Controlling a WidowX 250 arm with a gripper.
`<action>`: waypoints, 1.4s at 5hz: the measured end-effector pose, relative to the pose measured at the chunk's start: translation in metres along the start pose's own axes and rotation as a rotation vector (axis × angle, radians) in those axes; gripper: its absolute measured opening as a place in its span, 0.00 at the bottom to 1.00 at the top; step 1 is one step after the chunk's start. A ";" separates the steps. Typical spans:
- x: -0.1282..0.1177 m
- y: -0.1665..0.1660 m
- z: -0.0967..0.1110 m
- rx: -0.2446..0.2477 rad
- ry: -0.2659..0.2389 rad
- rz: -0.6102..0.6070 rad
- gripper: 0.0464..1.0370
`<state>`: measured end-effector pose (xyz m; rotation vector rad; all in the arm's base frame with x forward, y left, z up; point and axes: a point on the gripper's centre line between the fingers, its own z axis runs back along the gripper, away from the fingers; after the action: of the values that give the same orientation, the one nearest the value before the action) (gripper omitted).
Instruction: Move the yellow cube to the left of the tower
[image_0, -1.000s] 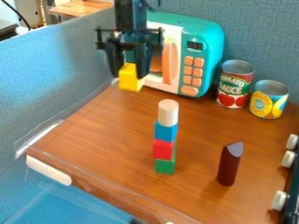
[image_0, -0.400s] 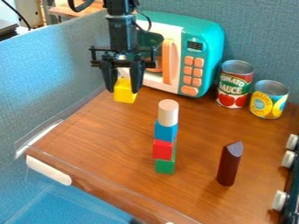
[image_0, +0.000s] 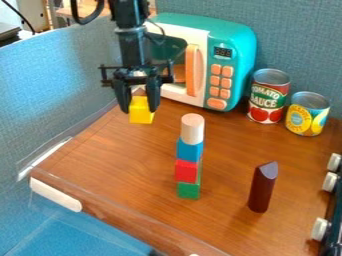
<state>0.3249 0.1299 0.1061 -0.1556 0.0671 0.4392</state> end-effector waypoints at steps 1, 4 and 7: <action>0.015 0.021 -0.019 0.030 0.028 0.099 0.53; 0.042 0.005 -0.032 0.113 0.000 0.096 0.53; 0.042 0.005 -0.060 0.076 0.023 0.094 0.53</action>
<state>0.3584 0.1424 0.0422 -0.0828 0.1145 0.5277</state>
